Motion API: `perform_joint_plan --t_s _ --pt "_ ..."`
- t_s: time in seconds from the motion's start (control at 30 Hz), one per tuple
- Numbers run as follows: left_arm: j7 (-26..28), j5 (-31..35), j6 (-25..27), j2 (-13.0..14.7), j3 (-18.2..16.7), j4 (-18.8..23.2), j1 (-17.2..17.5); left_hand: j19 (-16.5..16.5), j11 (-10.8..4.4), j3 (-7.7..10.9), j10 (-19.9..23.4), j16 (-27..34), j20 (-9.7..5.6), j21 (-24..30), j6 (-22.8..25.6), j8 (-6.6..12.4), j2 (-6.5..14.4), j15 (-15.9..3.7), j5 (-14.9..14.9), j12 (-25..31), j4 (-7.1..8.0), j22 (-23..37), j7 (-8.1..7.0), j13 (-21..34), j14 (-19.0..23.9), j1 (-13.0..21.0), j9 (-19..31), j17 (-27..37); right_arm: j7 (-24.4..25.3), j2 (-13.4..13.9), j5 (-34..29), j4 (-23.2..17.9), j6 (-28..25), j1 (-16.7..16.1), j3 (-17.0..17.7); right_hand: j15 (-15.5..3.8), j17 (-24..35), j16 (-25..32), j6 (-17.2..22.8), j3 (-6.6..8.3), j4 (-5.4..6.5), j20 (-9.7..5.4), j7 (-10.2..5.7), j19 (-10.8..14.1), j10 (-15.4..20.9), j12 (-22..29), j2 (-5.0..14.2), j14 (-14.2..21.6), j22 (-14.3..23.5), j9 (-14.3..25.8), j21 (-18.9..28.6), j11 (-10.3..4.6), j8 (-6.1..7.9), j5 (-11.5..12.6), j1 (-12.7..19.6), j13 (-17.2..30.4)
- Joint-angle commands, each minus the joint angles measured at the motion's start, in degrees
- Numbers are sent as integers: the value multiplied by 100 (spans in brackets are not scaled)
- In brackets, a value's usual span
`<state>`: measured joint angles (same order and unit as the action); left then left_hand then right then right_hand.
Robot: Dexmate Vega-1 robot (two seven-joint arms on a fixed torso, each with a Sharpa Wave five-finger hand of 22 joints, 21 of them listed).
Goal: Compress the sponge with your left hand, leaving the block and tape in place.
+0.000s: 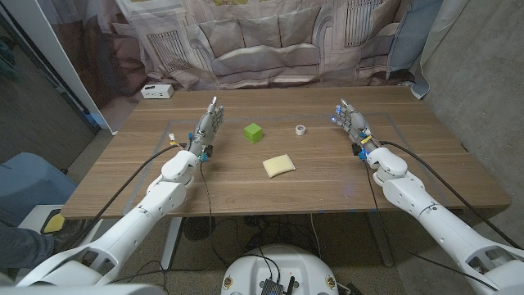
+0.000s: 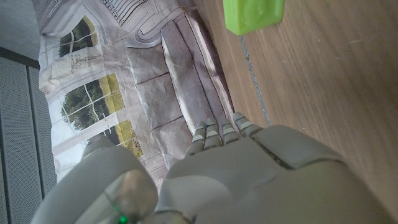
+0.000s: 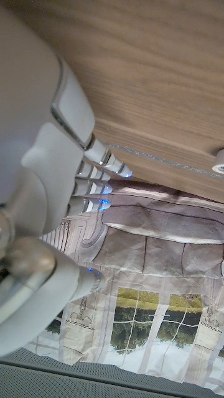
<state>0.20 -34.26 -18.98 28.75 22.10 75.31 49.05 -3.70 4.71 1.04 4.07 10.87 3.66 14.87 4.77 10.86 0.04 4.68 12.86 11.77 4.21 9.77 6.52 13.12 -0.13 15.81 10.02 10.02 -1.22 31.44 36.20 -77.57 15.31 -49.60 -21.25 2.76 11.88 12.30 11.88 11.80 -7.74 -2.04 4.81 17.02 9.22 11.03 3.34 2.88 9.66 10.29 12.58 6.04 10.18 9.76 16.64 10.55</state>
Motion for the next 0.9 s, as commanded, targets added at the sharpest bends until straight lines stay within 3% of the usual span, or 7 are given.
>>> perform_joint_plan --t_s 0.03,0.47,0.73,0.9 --pt "333 514 -359 -4 102 137 113 237 -37 42 198 81 41 39 211 72 17 -21 -23 89 -96 29 -10 -58 235 204 15 22 47 143 -78 -227 -4 -172 4 13 29 33 13 38 3 5 10 48 28 29 17 0 15 29 11 14 41 40 54 27" --pt "306 810 -1008 10 69 -13 161 627 -61 106 555 124 0 48 566 131 33 -88 -94 184 -274 31 -37 -132 606 465 20 18 124 191 -143 -425 178 -372 51 82 29 -29 -131 36 3 7 112 -69 -129 -25 33 -131 14 30 -75 87 16 40 63 28" --pt "-156 748 -1619 -77 93 -448 14 829 -34 145 743 148 -12 49 753 148 56 -84 -125 226 -359 34 -60 -150 833 587 25 19 243 234 -41 -709 97 -602 114 94 30 -38 -151 35 3 14 128 -91 -149 -25 38 -151 14 31 -92 102 20 40 66 29" --pt "-246 800 -1429 116 158 -57 185 918 -27 151 793 155 2 53 804 145 54 -87 -136 233 -387 36 -41 -155 921 620 27 20 258 324 -29 -817 96 -718 170 104 31 -36 -153 33 5 22 131 -95 -153 -23 40 -149 14 31 -97 97 25 40 63 29"
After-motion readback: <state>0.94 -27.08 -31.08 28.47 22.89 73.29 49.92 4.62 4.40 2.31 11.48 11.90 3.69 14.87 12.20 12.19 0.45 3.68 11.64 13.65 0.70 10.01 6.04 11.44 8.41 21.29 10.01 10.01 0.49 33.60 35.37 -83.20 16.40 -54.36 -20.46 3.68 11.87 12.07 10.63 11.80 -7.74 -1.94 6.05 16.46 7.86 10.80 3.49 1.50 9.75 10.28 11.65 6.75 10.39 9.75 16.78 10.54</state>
